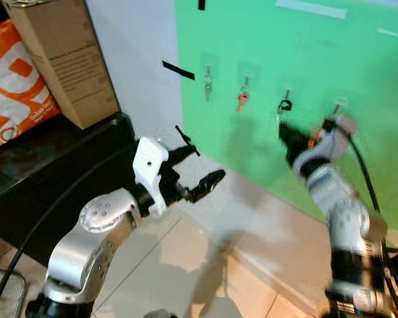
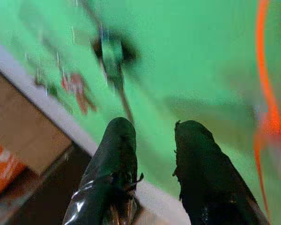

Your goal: Hang keys on a hook

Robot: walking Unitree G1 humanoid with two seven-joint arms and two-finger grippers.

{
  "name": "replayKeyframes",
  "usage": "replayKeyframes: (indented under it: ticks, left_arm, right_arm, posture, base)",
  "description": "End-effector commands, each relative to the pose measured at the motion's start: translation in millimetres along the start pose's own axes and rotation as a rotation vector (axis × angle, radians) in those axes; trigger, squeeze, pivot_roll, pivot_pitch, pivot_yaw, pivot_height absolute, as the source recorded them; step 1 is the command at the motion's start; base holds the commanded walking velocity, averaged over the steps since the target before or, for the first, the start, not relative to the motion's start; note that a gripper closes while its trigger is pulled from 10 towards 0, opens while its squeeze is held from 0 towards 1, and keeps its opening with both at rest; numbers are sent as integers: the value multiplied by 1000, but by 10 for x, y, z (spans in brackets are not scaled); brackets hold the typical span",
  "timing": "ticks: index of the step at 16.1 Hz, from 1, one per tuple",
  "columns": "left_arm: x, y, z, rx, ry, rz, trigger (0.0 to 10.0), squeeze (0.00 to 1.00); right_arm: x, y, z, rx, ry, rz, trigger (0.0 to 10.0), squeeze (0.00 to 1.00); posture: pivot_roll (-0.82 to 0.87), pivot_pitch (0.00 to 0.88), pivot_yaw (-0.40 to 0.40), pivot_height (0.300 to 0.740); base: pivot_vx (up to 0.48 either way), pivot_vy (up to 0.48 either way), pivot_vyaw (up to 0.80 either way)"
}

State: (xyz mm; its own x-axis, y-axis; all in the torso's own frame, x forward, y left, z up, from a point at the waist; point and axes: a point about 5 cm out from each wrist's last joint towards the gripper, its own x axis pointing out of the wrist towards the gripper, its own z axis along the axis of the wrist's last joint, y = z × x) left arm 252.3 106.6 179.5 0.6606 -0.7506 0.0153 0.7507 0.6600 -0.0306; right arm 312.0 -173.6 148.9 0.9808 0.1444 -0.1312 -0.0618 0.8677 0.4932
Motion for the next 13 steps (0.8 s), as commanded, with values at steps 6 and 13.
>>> replayKeyframes:
  ticks: [6,13]
  left_arm:
    - [-54,76,-170,49,49,134,10000,0]
    - [-582,250,-730,183,233,513,10000,0]
  right_arm:
    - [-520,-40,-393,-366,145,85,10000,1000]
    - [-873,-135,-599,-648,95,2,10000,1000]
  posture:
    - [9,0,35,740]
    - [-21,0,10,740]
  base:
    - [0,0,0]
    - [0,0,-686]
